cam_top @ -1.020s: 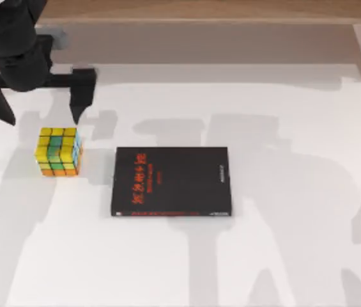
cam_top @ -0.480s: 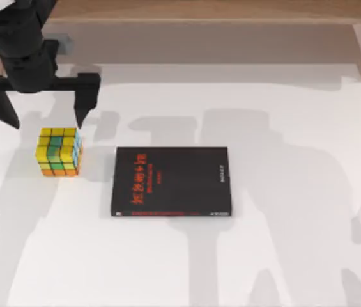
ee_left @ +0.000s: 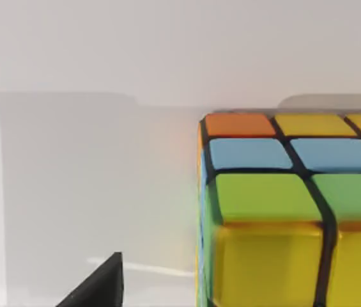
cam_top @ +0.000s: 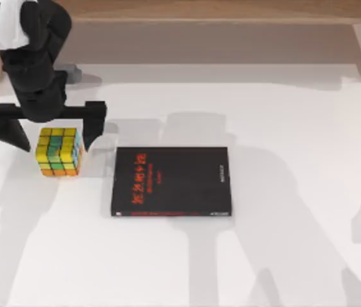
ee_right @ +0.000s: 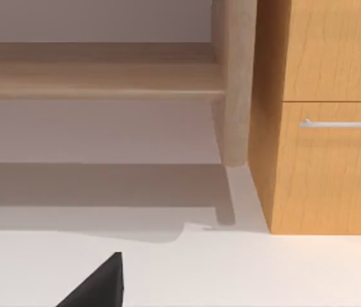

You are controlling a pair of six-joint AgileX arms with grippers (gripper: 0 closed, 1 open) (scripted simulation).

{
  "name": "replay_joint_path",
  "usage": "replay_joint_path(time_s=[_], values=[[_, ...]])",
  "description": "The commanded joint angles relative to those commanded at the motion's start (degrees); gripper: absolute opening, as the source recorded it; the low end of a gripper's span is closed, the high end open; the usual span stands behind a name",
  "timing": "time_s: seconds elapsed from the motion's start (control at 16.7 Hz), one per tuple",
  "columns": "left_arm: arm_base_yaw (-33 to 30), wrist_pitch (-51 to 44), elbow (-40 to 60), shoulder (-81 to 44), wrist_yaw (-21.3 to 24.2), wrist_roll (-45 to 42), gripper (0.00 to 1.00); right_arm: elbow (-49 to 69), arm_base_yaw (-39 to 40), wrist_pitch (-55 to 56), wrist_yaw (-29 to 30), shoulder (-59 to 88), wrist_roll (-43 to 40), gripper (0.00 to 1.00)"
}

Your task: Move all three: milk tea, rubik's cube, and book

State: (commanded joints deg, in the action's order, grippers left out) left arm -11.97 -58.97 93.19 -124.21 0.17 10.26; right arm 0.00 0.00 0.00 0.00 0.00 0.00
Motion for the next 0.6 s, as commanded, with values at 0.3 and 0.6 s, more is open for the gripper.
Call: replay_joint_path(time_s=[0.3,0.6], values=[[0.0,0.03,-0.03,-0.01,0.0,0.0,0.85,0.0,0.0,0.0,0.0,0.0,0.0,1.0],[0.0,0.03,-0.03,-0.01,0.0,0.0,0.47,0.0,0.0,0.0,0.0,0.0,0.0,1.0]])
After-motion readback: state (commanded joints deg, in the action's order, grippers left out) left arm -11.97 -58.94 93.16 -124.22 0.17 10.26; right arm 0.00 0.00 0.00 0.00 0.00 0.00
